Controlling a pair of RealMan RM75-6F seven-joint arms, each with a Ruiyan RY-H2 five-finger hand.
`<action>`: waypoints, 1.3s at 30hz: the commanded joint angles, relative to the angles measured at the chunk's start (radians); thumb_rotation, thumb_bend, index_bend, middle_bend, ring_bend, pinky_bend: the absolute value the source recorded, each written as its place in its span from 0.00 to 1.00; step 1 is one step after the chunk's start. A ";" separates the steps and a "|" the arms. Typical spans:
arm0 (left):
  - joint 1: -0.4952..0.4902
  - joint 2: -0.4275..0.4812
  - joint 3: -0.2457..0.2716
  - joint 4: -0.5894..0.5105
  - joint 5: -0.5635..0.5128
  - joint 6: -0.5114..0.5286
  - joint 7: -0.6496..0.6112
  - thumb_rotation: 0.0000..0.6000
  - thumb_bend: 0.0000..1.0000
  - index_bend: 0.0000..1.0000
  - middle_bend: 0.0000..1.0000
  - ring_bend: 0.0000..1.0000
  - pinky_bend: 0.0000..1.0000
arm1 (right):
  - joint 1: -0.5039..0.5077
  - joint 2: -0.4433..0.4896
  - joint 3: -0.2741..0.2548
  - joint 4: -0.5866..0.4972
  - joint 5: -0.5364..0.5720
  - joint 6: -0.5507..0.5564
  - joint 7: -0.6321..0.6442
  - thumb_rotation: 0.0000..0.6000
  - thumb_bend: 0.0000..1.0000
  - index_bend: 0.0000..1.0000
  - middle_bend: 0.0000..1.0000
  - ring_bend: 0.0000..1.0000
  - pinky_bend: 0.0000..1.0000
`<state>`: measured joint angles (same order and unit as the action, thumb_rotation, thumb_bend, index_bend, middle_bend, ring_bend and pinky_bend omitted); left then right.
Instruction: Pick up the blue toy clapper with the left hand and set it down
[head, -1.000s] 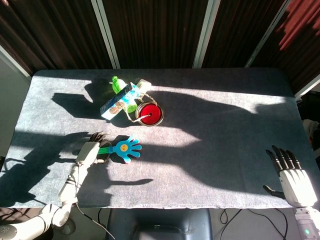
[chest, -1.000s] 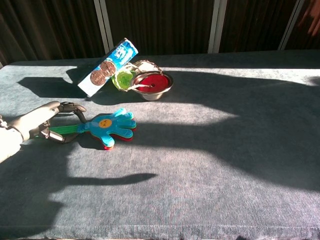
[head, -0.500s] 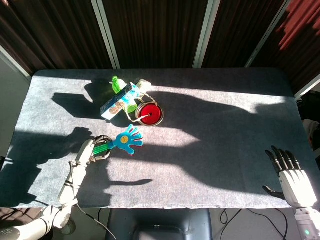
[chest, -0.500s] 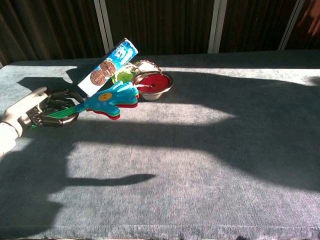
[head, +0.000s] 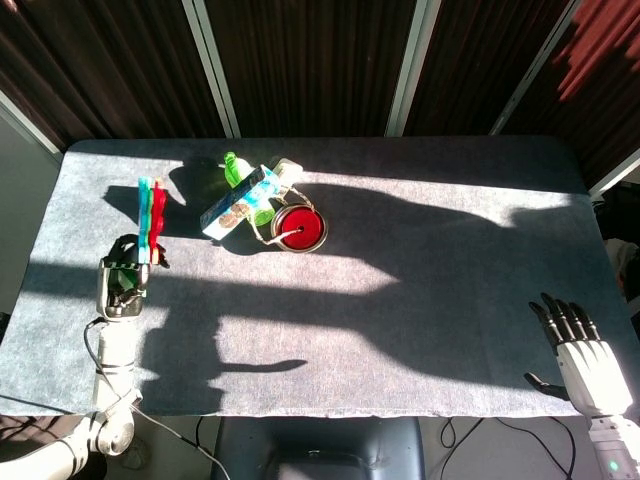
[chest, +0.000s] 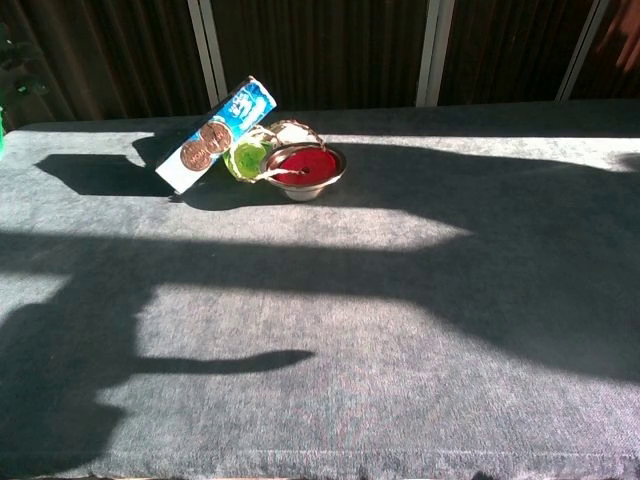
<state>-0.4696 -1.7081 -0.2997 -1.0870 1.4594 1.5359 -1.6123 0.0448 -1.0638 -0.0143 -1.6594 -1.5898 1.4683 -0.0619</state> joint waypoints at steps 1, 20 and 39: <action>0.018 0.000 -0.013 0.047 0.032 0.104 0.180 1.00 0.71 0.78 0.73 0.43 0.57 | 0.000 -0.001 0.000 0.000 0.000 -0.001 -0.003 1.00 0.12 0.00 0.00 0.00 0.00; -0.068 0.173 0.222 -0.009 0.160 -0.098 0.027 1.00 0.68 0.78 0.74 0.44 0.61 | 0.003 0.004 -0.008 -0.004 -0.007 -0.010 0.005 1.00 0.12 0.00 0.00 0.00 0.00; -0.123 0.143 0.345 0.168 0.241 -0.359 0.563 1.00 0.66 0.78 0.73 0.44 0.61 | 0.002 0.004 -0.014 -0.007 -0.013 -0.014 0.000 1.00 0.12 0.00 0.00 0.00 0.00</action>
<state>-0.5290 -1.5187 -0.0759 -1.0667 1.6327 1.4212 -1.8665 0.0470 -1.0597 -0.0285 -1.6665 -1.6026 1.4551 -0.0625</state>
